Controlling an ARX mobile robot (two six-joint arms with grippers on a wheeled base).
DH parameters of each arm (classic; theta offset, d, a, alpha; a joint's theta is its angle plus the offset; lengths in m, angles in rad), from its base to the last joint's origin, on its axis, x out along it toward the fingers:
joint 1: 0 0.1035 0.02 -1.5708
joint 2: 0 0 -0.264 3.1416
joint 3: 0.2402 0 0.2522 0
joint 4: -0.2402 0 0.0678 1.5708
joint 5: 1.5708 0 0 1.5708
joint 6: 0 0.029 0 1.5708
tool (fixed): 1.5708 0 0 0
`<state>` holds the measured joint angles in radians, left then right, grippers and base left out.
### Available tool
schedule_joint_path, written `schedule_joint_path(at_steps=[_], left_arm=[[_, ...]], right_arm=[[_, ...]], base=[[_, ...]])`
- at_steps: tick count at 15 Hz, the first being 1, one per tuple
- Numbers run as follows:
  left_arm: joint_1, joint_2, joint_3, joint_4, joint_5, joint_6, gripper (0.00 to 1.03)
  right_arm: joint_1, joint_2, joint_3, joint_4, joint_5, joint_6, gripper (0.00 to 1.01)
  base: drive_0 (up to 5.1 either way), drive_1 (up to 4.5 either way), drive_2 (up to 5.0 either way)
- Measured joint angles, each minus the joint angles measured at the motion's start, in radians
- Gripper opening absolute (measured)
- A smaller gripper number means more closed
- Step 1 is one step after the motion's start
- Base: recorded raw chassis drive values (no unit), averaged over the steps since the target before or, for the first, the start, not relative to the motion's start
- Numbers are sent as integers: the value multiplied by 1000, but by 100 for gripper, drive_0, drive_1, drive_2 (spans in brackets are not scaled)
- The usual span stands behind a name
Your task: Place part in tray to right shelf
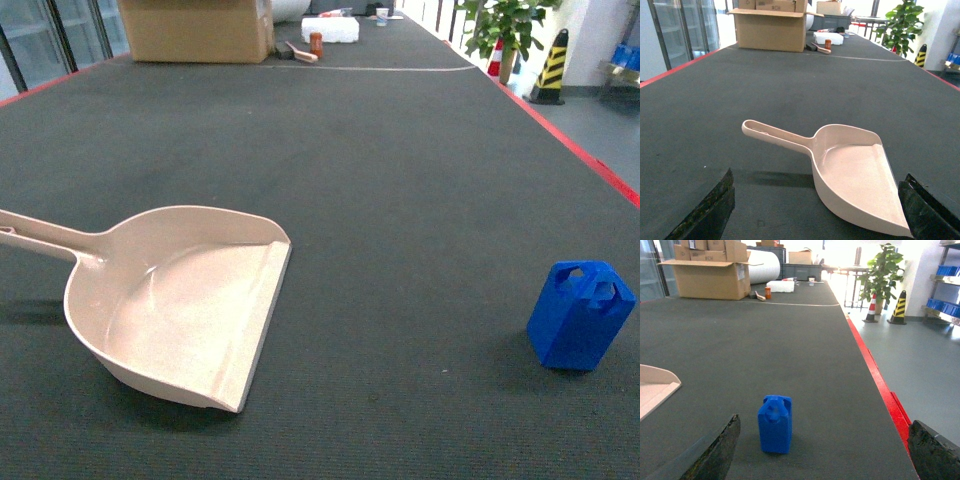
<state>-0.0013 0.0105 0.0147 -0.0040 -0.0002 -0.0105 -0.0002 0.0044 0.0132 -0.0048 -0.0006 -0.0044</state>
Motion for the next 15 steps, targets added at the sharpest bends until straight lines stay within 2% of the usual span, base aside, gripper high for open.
schedule_joint_path(at_steps=[15], left_arm=[[0, 0, 0, 0, 0, 0, 98]], right_arm=[[0, 0, 0, 0, 0, 0, 98]], base=[[0, 0, 0]])
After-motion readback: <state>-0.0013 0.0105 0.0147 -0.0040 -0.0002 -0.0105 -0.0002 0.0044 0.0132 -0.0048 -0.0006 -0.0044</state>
